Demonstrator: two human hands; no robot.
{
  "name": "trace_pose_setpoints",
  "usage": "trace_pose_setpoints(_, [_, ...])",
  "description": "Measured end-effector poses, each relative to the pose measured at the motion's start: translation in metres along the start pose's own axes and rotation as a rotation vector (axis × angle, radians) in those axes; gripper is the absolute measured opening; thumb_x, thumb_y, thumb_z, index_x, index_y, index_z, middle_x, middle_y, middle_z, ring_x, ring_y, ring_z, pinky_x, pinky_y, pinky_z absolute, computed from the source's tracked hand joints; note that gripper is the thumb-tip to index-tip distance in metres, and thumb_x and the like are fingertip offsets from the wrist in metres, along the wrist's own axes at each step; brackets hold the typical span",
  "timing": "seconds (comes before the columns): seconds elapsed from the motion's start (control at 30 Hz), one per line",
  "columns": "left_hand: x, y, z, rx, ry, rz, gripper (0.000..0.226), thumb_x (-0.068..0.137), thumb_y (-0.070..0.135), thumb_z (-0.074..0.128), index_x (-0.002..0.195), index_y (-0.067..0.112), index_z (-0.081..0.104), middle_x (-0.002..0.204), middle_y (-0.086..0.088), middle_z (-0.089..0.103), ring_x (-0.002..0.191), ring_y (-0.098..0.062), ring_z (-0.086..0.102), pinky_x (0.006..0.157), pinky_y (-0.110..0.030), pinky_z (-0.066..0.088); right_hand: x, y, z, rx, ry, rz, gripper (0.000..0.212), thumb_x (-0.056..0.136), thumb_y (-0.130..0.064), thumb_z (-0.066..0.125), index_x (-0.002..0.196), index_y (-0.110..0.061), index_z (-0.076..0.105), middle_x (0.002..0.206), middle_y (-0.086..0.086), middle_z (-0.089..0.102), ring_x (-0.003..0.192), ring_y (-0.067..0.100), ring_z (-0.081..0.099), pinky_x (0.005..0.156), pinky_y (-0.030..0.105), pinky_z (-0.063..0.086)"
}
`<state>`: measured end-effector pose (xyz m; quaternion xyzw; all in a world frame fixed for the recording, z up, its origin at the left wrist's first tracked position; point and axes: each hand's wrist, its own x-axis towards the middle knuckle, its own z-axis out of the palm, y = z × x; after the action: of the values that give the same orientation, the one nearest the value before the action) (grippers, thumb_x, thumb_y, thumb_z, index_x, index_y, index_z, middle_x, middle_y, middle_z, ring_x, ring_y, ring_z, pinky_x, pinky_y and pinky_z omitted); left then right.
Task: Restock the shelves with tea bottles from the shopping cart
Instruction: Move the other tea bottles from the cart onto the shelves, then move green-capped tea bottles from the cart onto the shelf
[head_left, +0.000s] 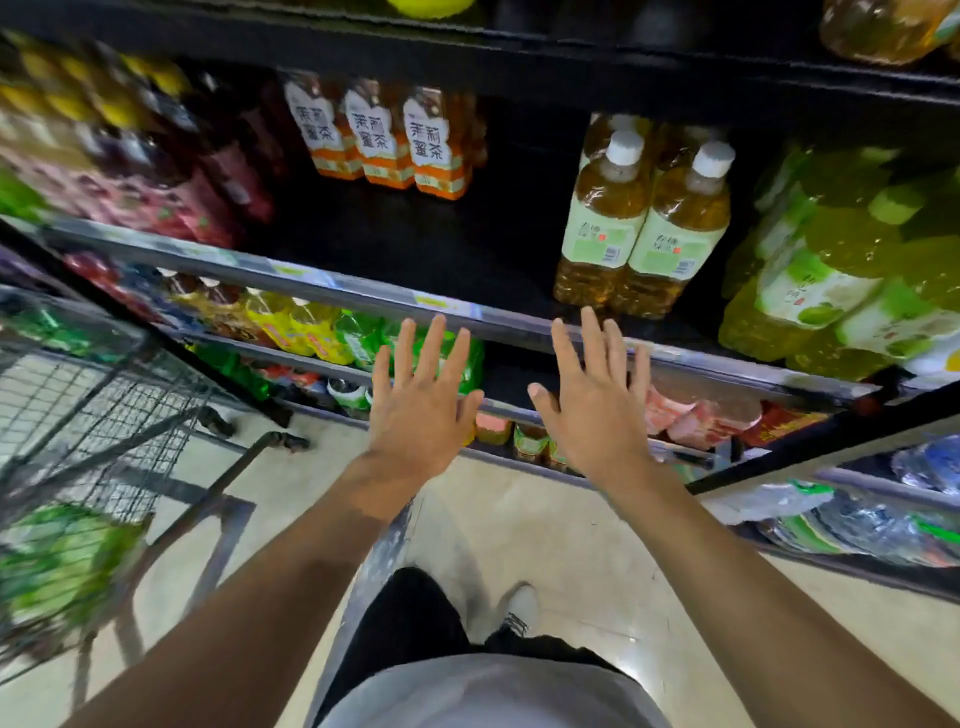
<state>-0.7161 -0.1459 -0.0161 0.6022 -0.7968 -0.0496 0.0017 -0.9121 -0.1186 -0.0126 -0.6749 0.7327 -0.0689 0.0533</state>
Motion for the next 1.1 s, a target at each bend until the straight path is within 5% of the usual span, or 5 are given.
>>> trace_pose_setpoints(0.2, [-0.071, -0.066, 0.007, -0.075, 0.013, -0.217, 0.070, 0.099, 0.056, 0.030, 0.161, 0.024, 0.027, 0.169, -0.010, 0.019, 0.155, -0.040, 0.012, 0.122, -0.061, 0.017, -0.024, -0.075, 0.014, 0.056, -0.076, -0.128, 0.072, 0.101, -0.053, 0.045, 0.162, -0.026, 0.017, 0.171, 0.007, 0.001, 0.157, 0.031, 0.004, 0.123, 0.059, 0.006])
trace_pose_setpoints(0.43, [-0.149, -0.165, 0.006, -0.089, -0.040, -0.426, 0.070, 0.104, 0.057, 0.031, 0.163, 0.031, 0.003, 0.172, -0.003, -0.004, 0.157, -0.035, -0.009, 0.124, -0.053, 0.001, -0.043, -0.187, 0.033, 0.000, -0.165, -0.335, 0.073, 0.102, -0.056, 0.041, 0.163, -0.030, 0.009, 0.171, 0.006, -0.007, 0.157, 0.032, -0.002, 0.124, 0.059, 0.003])
trace_pose_setpoints(0.8, [-0.297, -0.323, 0.013, -0.067, -0.157, -0.666, 0.068, 0.105, 0.056, 0.031, 0.163, 0.032, 0.003, 0.171, -0.005, -0.009, 0.157, -0.034, -0.008, 0.126, -0.053, 0.004, -0.112, -0.396, 0.094, -0.108, -0.299, -0.701, 0.073, 0.098, -0.049, 0.054, 0.160, -0.026, 0.025, 0.171, 0.010, 0.003, 0.155, 0.035, 0.011, 0.121, 0.064, 0.008])
trace_pose_setpoints(1.1, [-0.370, -0.399, 0.028, -0.126, -0.186, -0.962, 0.072, 0.104, 0.058, 0.028, 0.162, 0.032, -0.005, 0.172, -0.005, -0.005, 0.157, -0.035, -0.005, 0.124, -0.052, 0.005, -0.113, -0.506, 0.121, -0.164, -0.412, -0.952, 0.077, 0.101, -0.049, 0.048, 0.163, -0.029, 0.007, 0.171, 0.009, -0.006, 0.157, 0.033, -0.001, 0.122, 0.059, -0.004])
